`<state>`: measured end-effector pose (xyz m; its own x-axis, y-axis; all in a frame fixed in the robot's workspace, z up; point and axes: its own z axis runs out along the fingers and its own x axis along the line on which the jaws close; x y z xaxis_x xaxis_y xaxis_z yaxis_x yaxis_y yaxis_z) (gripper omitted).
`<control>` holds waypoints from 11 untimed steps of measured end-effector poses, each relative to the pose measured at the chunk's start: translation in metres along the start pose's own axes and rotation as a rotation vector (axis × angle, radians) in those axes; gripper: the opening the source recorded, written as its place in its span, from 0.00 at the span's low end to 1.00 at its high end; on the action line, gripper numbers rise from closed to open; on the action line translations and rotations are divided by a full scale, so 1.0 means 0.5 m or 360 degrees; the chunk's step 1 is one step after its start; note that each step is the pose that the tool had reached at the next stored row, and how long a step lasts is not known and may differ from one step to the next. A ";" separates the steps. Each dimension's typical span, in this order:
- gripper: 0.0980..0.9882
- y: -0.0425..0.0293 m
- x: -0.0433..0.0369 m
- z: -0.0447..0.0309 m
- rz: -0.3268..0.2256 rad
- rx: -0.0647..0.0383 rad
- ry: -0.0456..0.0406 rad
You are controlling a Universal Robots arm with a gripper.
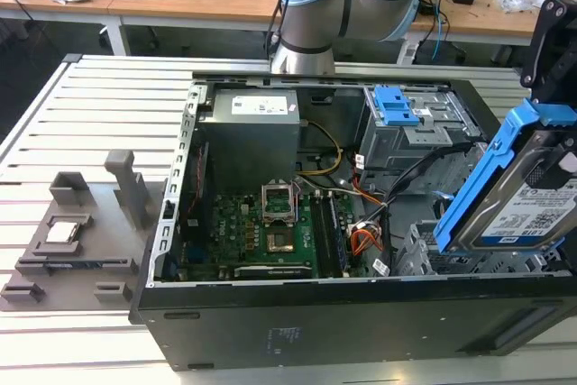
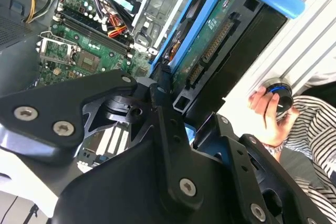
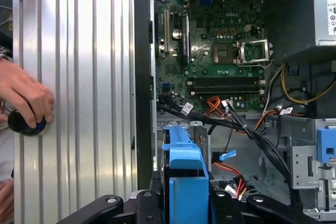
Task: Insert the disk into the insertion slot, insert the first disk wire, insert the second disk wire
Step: 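Insert the disk into the insertion slot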
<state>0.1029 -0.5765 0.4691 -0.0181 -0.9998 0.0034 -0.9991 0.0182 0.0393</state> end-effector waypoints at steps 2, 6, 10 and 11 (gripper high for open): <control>0.30 0.000 0.000 0.002 0.0000 0.0000 0.0000; 0.30 0.000 0.000 0.007 0.0000 0.0000 0.0000; 0.30 0.000 0.000 0.011 0.0000 0.0000 0.0000; 0.30 0.000 0.000 0.012 0.0000 0.0000 0.0000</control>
<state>0.1029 -0.5765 0.4631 -0.0181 -0.9998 0.0033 -0.9991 0.0182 0.0393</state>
